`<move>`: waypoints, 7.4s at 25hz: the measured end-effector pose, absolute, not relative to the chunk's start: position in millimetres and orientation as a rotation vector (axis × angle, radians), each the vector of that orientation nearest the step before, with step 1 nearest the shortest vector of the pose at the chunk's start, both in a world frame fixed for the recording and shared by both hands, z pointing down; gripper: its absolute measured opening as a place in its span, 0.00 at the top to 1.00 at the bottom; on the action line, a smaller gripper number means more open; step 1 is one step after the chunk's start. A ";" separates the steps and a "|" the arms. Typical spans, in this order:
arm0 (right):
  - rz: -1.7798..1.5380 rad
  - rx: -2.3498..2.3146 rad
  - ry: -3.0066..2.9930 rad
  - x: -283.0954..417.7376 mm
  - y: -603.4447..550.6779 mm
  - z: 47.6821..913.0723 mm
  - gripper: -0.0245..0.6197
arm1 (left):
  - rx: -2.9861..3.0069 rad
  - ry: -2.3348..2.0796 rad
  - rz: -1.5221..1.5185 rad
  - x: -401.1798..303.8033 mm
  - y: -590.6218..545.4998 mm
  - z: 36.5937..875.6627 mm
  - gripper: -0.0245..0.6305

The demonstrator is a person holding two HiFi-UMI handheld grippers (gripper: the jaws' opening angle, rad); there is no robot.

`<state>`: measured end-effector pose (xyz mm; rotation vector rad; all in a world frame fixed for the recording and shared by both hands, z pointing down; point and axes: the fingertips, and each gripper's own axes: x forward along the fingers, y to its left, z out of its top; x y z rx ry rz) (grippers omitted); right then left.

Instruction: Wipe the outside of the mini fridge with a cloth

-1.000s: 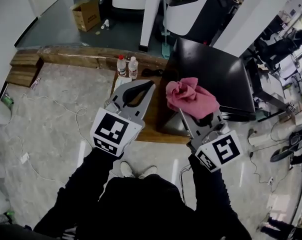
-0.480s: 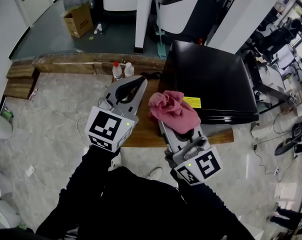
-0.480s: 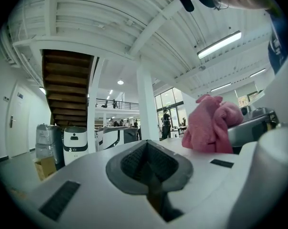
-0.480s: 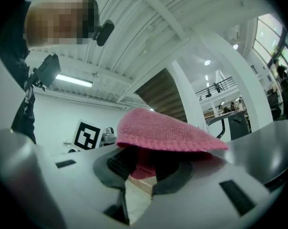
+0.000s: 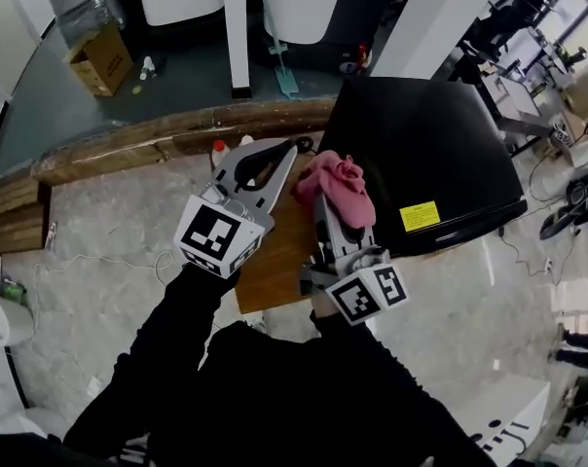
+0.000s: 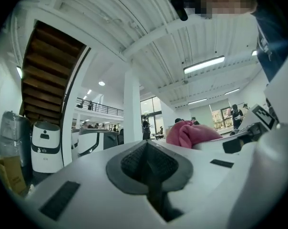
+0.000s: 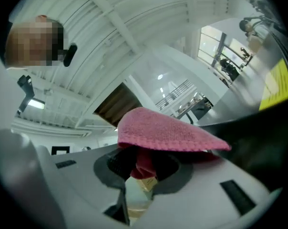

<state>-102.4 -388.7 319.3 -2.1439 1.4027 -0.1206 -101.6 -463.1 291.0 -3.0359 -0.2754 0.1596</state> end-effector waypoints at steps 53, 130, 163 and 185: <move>-0.589 -1.674 0.384 96.0 -438.5 702.5 0.82 | -2.937 -0.769 -0.666 19.6 -485.6 616.0 0.96; -0.644 -1.771 0.135 -5.7 -307.7 759.7 0.82 | -2.927 -1.019 -0.805 -35.8 -369.9 684.2 0.96; -0.512 -2.398 1.439 -159.3 -211.1 509.7 0.83 | -3.188 -0.854 -0.347 -203.5 -269.4 483.4 0.96; -0.239 -2.577 1.737 -206.8 -76.4 430.7 0.83 | -3.154 -0.880 -0.267 -235.6 -133.3 452.5 0.96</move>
